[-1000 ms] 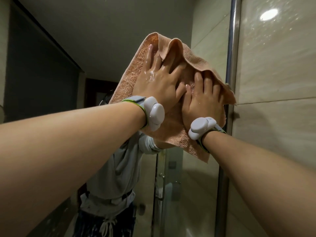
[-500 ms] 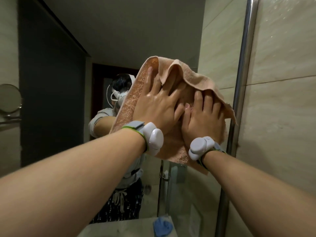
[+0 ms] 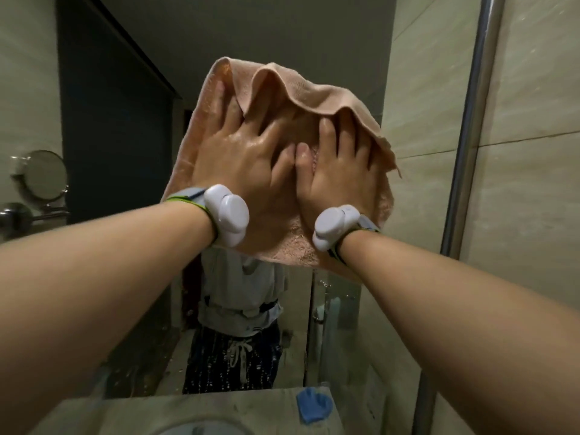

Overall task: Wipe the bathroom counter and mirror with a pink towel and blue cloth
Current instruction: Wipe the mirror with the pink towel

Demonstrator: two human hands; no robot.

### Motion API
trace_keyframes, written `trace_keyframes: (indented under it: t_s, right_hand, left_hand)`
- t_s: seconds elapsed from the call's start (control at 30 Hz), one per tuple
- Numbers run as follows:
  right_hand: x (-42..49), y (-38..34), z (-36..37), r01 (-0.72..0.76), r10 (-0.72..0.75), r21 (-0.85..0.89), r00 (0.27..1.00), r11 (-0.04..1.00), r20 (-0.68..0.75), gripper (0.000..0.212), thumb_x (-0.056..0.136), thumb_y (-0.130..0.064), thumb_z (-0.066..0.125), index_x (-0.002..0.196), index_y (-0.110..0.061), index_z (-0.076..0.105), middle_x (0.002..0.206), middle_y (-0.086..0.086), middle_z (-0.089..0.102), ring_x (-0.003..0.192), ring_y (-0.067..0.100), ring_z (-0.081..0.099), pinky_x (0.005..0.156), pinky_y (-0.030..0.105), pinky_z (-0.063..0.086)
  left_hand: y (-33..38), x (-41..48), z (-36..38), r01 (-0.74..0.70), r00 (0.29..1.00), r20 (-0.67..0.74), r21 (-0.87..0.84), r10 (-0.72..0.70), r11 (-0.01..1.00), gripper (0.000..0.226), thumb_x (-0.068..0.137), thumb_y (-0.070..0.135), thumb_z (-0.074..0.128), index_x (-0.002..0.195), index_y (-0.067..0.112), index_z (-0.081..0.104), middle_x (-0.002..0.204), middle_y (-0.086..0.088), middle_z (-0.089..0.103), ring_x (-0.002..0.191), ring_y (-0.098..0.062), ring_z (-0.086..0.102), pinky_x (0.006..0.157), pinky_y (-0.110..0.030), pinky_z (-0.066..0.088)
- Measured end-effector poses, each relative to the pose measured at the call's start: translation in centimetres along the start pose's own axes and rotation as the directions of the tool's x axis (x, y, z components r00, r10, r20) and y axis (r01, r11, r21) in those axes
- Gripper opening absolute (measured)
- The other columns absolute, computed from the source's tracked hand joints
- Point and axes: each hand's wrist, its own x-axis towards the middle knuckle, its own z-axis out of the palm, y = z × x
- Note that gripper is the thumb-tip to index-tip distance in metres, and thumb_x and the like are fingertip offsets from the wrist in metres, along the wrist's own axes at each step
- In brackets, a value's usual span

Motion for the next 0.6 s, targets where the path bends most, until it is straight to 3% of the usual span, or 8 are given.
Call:
trace_keyframes:
  t_s: [0.33,0.6]
  right_hand:
    - [2.7,-4.3,0.4,0.063,-0.062,0.010,0.996,0.998,-0.068,0.056,0.100,-0.050,0.031,0.147,-0.023,0.044,0.152,0.006,0.044,0.132,0.033,0.042,0.104,0.047,0.026]
    - [2.5,-4.6,1.1,0.096,-0.092,0.022,0.987,0.995,-0.131,0.054,0.099,-0.048,0.033,0.145,-0.021,0.046,0.149,0.009,0.046,0.130,0.037,0.045,0.101,0.049,0.032]
  left_hand:
    - [-5.0,0.9,-0.7,0.068,0.997,-0.025,0.020,-0.068,0.997,0.051,0.106,0.051,0.034,0.150,0.026,0.044,0.166,-0.012,0.032,0.150,-0.044,0.030,0.128,-0.056,0.010]
    - [-4.7,0.2,-1.2,0.128,0.992,0.005,0.064,-0.128,0.990,0.055,0.105,0.051,0.033,0.150,0.025,0.048,0.163,-0.013,0.038,0.146,-0.045,0.036,0.126,-0.058,0.014]
